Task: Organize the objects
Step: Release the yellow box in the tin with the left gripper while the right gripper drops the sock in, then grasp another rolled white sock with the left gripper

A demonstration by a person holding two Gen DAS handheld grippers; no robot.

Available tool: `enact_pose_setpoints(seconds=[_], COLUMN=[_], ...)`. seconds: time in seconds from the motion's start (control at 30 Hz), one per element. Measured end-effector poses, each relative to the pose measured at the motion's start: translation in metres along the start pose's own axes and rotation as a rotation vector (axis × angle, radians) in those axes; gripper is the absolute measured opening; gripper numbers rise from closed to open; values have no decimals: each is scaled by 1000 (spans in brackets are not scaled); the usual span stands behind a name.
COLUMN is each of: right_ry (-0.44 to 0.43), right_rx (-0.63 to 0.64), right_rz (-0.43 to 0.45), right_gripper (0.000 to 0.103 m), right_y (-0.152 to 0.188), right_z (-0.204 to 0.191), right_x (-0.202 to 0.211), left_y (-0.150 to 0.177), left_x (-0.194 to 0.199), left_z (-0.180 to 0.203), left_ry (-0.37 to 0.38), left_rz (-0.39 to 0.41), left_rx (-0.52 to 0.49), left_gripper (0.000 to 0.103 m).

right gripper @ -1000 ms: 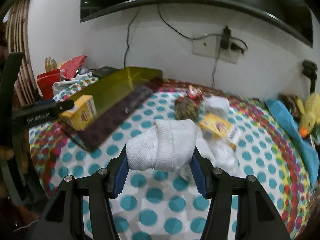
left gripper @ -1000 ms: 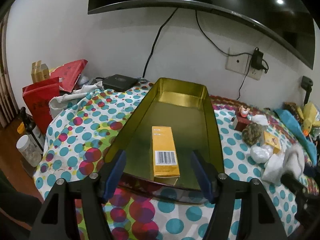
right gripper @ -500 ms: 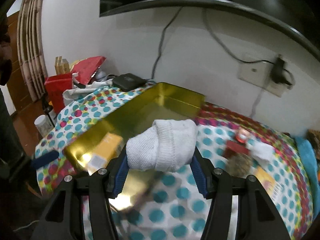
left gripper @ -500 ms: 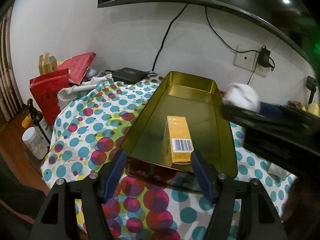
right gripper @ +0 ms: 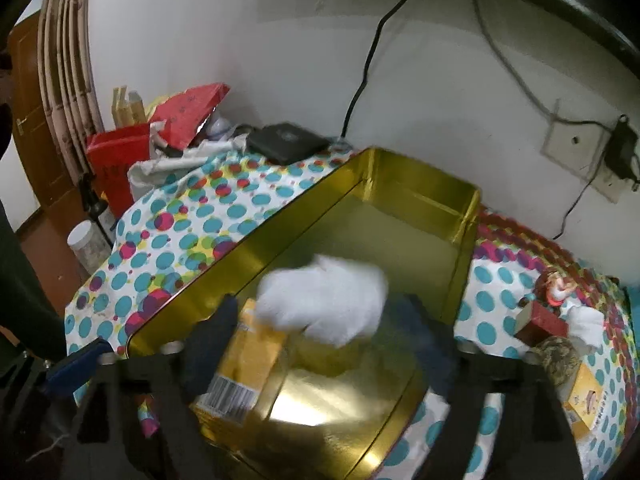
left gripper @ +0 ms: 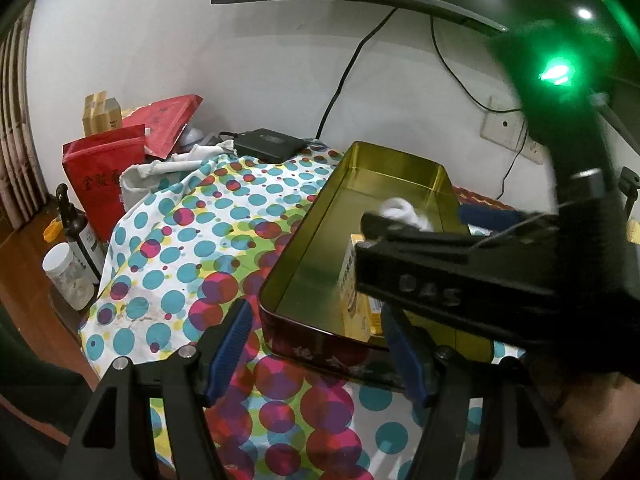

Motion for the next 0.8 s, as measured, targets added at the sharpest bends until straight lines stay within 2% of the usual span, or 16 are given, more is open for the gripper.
enact_pose_setpoints(seconds=[0.2,0.47,0.67,0.8], right_ry=[8,35,60,154], right_rx=[-51,-105,-238,-302], right_rz=[23,6,36,20], right_gripper=[93,94,98,100], right_y=[3,37,68,105], right_z=[25,73,143,206], right_x=[15,28,59,76], left_y=[1,-1,7,19], left_x=[0,11,12,2], left_z=[11,41,81,119], left_ry=[-9,-22,20,99], left_rz=[4,11,2,-24], left_rx=[-36,-104,-168,-211], left_gripper=[68,69,69,69])
Point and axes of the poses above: each gripper's, at about its wrist camera, not at the fingertips, and x roughly against the way its jaws point, z to its right, y to its underside, the point moved 8 cm from there along -x, roughly the way its jaws point, and after that the axes turned 15 degrees about y, right-handed, at the moved point
